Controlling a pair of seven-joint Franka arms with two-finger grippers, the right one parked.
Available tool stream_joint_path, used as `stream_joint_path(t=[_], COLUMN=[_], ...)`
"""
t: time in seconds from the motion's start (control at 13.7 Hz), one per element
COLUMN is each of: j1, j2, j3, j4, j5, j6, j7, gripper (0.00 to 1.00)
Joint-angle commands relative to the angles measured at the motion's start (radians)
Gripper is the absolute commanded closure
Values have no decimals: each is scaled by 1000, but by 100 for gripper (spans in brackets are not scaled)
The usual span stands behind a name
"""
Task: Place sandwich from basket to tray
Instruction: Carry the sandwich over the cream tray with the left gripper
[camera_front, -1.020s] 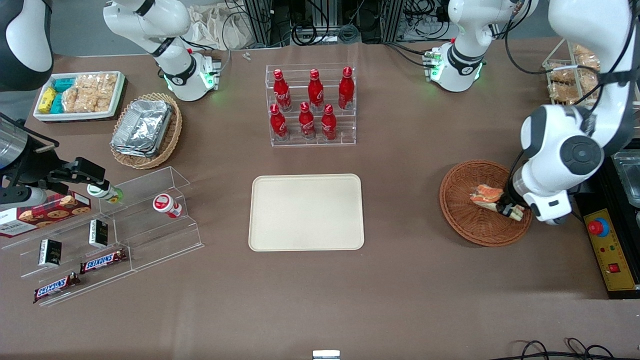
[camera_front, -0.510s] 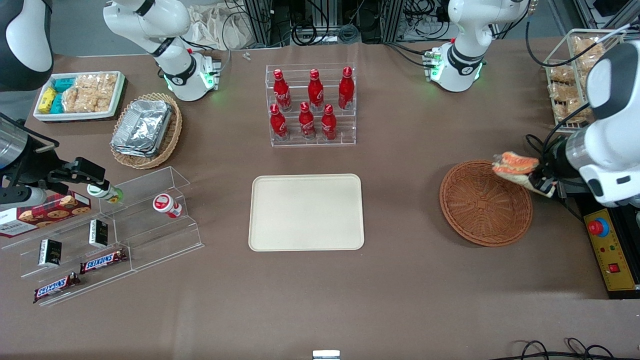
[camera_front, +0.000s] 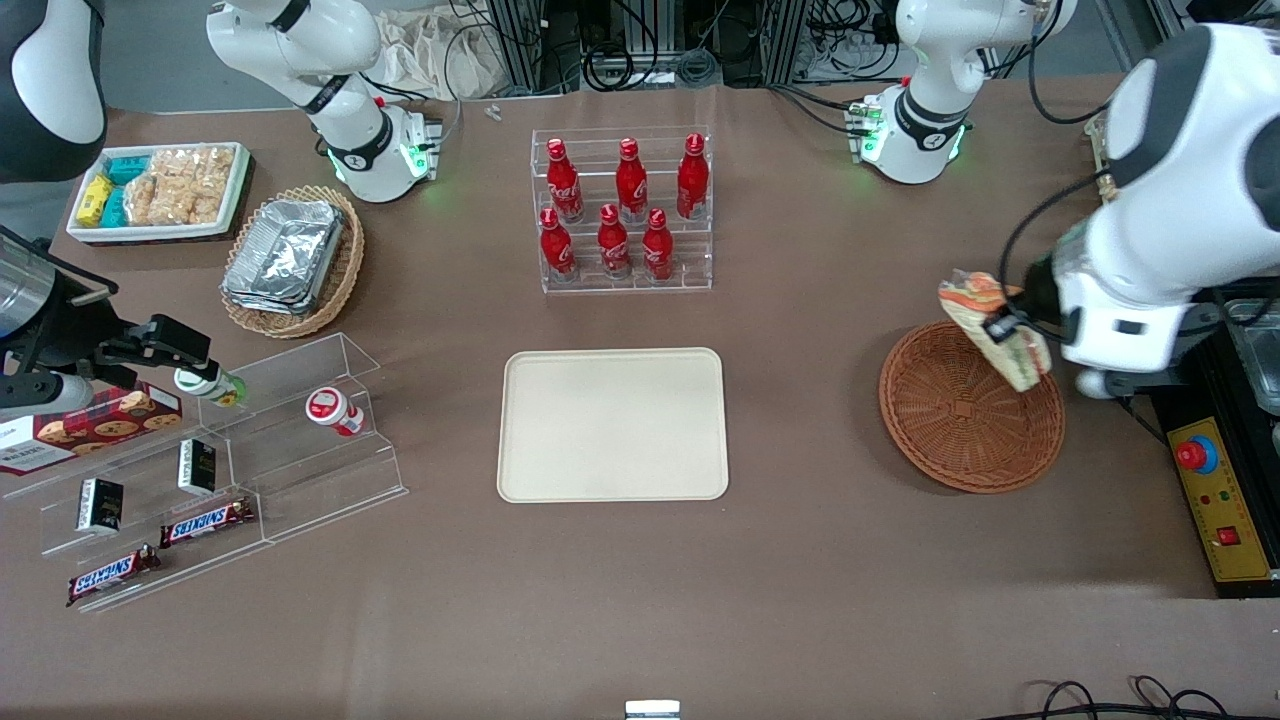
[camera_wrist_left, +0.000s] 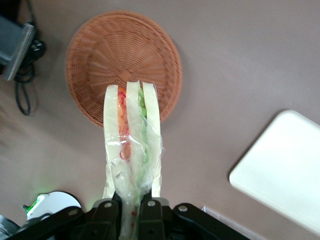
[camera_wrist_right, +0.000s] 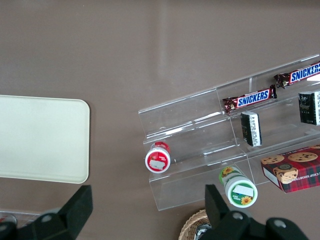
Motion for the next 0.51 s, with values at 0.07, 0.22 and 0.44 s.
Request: stream_joint_path(t=[0.07,0.22,0.44], j1=[-2,-36,-143], j2=[44,74,135], j3=[-128,-164,-167], j4=[17,5,14], j5=[4,-4,8], j6=[12,90,188], j7=[40,46,51], gripper=[100,100,96])
